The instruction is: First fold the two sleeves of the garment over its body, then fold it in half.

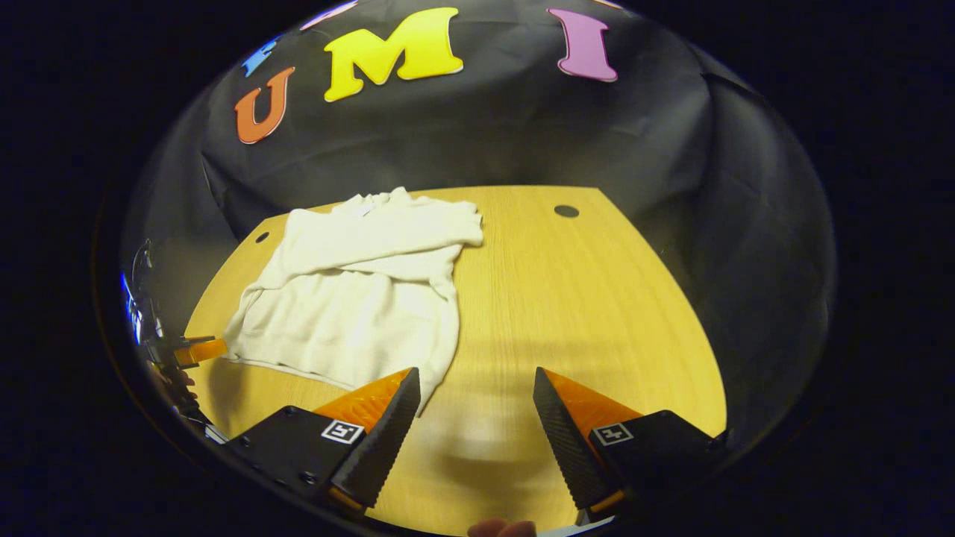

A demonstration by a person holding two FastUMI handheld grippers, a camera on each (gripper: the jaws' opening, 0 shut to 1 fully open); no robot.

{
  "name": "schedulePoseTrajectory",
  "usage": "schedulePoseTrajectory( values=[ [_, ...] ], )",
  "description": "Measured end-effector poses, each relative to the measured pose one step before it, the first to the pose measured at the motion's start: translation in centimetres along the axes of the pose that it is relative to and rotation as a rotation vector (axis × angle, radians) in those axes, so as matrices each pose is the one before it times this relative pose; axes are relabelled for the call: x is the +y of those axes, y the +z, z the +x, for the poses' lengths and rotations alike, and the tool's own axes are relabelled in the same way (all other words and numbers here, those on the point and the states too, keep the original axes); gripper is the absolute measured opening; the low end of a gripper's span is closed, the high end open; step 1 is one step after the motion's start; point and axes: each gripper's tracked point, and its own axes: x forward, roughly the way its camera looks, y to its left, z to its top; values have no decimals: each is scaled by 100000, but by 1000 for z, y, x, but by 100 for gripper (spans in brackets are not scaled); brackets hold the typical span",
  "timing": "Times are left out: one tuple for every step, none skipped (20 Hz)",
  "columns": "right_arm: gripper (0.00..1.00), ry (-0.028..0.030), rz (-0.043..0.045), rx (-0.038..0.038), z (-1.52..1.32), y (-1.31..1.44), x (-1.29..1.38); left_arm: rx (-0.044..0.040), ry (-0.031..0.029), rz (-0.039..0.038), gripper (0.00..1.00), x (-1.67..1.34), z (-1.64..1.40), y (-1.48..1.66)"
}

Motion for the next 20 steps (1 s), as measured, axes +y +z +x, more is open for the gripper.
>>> schedulePoseTrajectory(
  values=[
    [95,389,635,3027,1059,-980,587,1153,-1272,-1783,98,-212,394,-316],
    [95,236,644,2486,861,-853,542,668,-734,-1418,98,-94,333,-129],
    [95,814,86,1540,747,-673,657,277,-876,-1105,98,-229,172,75],
    [95,447,-12,1155,662,-261,730,-21,-972,-1238,98,-335,288,126],
    [95,899,444,728,532,-69,889,-457,-1032,-1245,98,-305,176,157],
    [95,456,253,328,543,50,787,-46,-995,-1583,98,-245,285,230],
    [95,291,515,156,534,115,664,-240,98,-1493,97,-26,133,252],
    [95,-250,699,283,524,26,414,-49,86,-1463,97,37,340,235],
    [95,89,1144,393,357,-352,553,409,295,-1790,97,8,157,128],
    [95,65,1207,489,353,28,490,663,1176,-1855,96,284,76,152],
    [95,-339,628,397,288,68,335,549,1380,-2237,93,318,75,48],
    [95,-913,-127,466,381,-70,158,34,2542,-1787,89,566,266,186],
    [95,-1018,-257,803,174,-287,223,213,1934,-1804,75,374,188,23],
    [95,-1153,-684,-1463,203,346,52,202,1519,-751,67,277,68,72],
    [95,-1164,-1170,307,-4,-177,-14,433,1221,662,55,175,64,-124],
    [95,-1474,-1717,-918,192,169,1,180,1812,804,51,288,54,-62],
    [95,-1912,-2324,170,182,-187,-67,-521,2685,-439,43,454,-149,87],
    [95,-760,-1774,-514,72,90,52,-1179,1589,-382,36,161,-107,196],
    [96,-66,-100,-439,-18,191,87,-1219,1029,210,26,178,-179,-26],
    [96,357,1011,-167,20,121,88,-1464,1229,531,25,-37,81,11]
  ],
)
